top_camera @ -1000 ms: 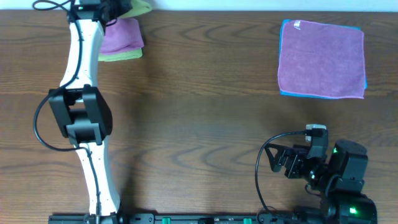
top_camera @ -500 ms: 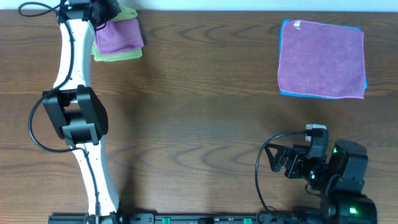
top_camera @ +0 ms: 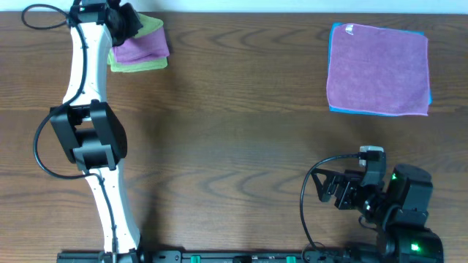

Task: Fold the cloth
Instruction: 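Lower the green cloth onto the pink-and-green stack with the left gripper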

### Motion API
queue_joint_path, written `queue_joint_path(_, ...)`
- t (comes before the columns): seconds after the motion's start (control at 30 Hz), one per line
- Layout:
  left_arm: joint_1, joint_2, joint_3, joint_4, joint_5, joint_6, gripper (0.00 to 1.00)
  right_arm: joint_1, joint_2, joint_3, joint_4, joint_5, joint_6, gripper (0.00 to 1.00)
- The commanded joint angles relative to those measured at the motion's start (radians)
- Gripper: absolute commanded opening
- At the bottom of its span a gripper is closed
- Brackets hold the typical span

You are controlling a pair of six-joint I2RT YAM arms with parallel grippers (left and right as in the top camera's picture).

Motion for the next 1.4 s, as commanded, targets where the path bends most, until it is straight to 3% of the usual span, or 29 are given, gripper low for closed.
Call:
queue_joint_path(0.0, 0.001, 0.014, 0.032, -0.034, -0.014, 0.011, 0.06, -0.011, -0.005, -0.006, -0.001, -0.015, 0.01, 0.99)
queue_joint_path(0.2, 0.001, 0.014, 0.032, -0.081, -0.02, 0.011, 0.06, -0.011, -0.005, -0.006, -0.001, -0.015, 0.01, 0.99)
queue_joint_path(0.27, 0.001, 0.014, 0.032, -0.087, -0.032, 0.011, 0.12, -0.011, -0.005, -0.006, -0.001, -0.014, 0.01, 0.99)
queue_joint_path(0.37, 0.001, 0.014, 0.032, -0.089, -0.042, 0.015, 0.25, -0.011, -0.005, -0.006, -0.001, -0.015, 0.01, 0.99)
queue_joint_path(0.4, 0.001, 0.014, 0.032, -0.089, -0.042, 0.015, 0.39, -0.011, -0.005, -0.006, -0.001, -0.014, 0.011, 0.99)
queue_joint_path(0.53, 0.001, 0.014, 0.032, -0.089, -0.042, 0.015, 0.63, -0.011, -0.005, -0.006, -0.001, -0.015, 0.01, 0.99)
queue_joint_path(0.7, 0.003, 0.014, 0.032, -0.089, -0.041, 0.023, 0.77, -0.011, -0.005, -0.006, -0.001, -0.015, 0.01, 0.99)
queue_joint_path(1.13, 0.003, -0.004, 0.034, -0.117, -0.041, 0.049, 0.79, -0.011, -0.005, -0.006, -0.001, -0.015, 0.01, 0.99)
queue_joint_path(1.2, 0.003, -0.026, 0.034, -0.126, -0.041, 0.073, 0.84, -0.011, -0.005, -0.006, -0.001, -0.015, 0.01, 0.99)
queue_joint_path(1.27, 0.003, -0.053, 0.034, -0.142, -0.041, 0.105, 0.97, -0.011, -0.005, -0.006, -0.001, -0.014, 0.01, 0.99)
queue_joint_path(1.37, 0.003, -0.095, 0.034, -0.186, -0.041, 0.155, 0.95, -0.011, -0.005, -0.006, -0.001, -0.015, 0.01, 0.99)
